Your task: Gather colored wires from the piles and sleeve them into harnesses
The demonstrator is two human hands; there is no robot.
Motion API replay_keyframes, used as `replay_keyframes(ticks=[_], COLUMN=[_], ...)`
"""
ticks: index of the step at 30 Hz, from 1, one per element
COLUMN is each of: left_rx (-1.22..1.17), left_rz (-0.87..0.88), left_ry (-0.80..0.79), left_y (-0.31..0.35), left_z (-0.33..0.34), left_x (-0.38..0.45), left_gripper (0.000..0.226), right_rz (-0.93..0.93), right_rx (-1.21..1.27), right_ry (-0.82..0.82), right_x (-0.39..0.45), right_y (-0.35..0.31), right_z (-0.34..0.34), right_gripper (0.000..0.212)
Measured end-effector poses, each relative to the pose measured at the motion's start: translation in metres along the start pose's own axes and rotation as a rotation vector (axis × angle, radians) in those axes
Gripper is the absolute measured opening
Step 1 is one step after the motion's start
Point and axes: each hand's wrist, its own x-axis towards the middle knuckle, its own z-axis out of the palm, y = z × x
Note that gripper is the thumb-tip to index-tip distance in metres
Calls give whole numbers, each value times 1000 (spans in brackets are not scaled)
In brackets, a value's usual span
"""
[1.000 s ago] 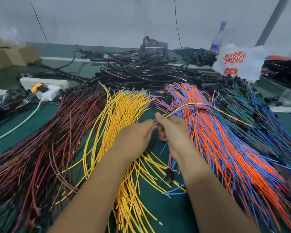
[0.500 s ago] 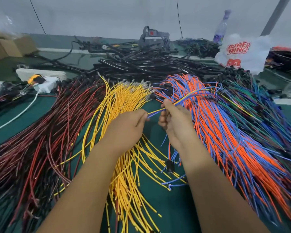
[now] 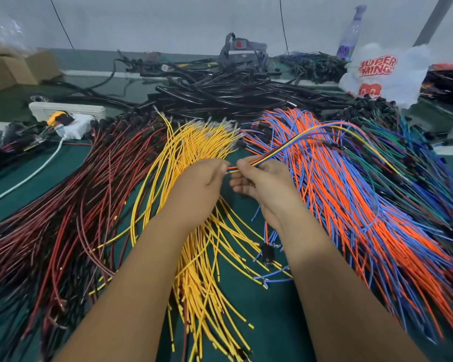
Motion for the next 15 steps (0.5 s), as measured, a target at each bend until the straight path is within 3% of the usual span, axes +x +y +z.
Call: replay_keyframes(ticks=[4,7,15], left_rx=[-464,-693,-615], left_rz=[-225,-298,-236], left_ry=[142,198,161], left_y=[-2,-2,-2], left_z=[-6,-10,-13], left_x=[5,4,4], left_gripper=[15,10,12], right_rz=[-126,-212,-156], right_rx=[3,-24,22], right_ry=[74,120,125], right_x=[-1,-2,-2], right_y=[3,4,2], right_z=[4,10,8], right_gripper=[8,10,8])
